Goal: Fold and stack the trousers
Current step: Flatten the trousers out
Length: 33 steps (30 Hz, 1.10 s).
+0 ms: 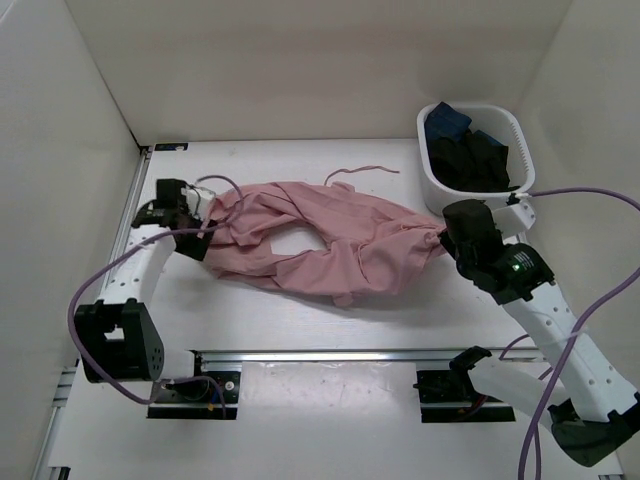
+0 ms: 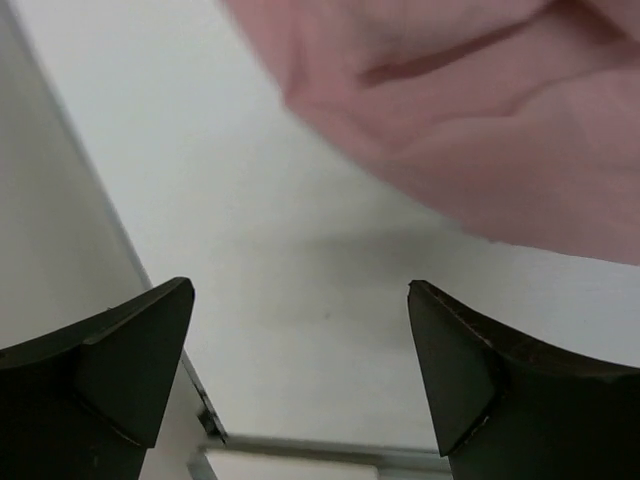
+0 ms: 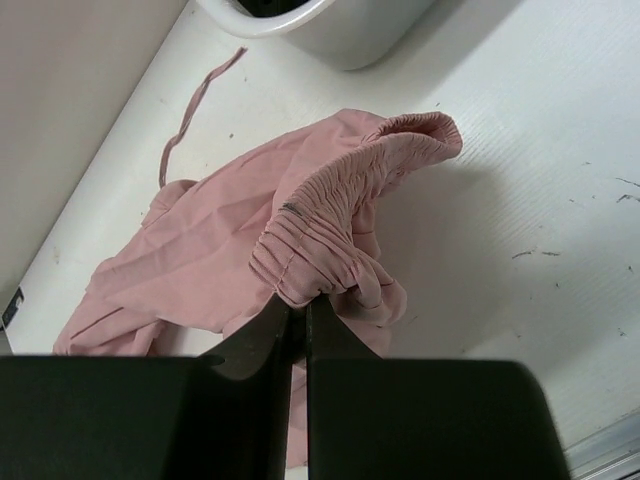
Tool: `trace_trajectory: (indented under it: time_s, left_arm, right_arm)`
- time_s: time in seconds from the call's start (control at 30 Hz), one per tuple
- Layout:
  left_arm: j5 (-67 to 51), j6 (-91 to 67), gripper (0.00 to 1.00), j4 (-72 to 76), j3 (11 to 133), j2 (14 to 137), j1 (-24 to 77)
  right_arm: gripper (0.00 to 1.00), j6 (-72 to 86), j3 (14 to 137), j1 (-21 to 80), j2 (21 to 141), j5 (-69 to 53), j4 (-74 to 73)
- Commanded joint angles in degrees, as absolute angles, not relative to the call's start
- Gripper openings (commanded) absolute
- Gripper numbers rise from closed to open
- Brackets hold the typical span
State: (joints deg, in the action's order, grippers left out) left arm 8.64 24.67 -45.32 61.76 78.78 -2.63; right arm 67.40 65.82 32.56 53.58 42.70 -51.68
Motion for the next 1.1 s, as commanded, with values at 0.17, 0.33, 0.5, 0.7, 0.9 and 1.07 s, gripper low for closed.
trace_trajectory:
  time_s: [0.17,0.33,0.5,0.7,0.9,1.07]
  left_arm:
    - [3.5,39.6,1.00,-33.9,48.1,81.9,10.0]
    - [6.9,33.7,0.68,-32.0,54.1,93.8,8.6]
    - [8.1,30.1,0.14,-36.4,62.1,86.9,1.9]
    - [11.4,42.5,0.14,-44.8,73.1,70.9,-5.4]
    - [9.4,47.6,0.19,-58.9,89.6,71.6,-5.4]
    - [7.9,48.6,0.43,-61.3,84.9,80.2,-3.0]
  right_arm:
    - [0.00,69.9,64.2,32.8,52.1,47.2,-52.8]
    - [0.00,70.4,64.7,32.8,51.5,47.8,-54.1]
    - [0.00,70.9,65.2,32.8,46.7,51.1,-58.5]
    - [0.00,70.2,66.4,32.8,38.2,59.0,-64.2]
    - [0.00,67.5,67.6,32.8,36.8,57.8,-65.0]
    - [0.00,66.6,64.5,32.8,38.5,54.9,-63.2]
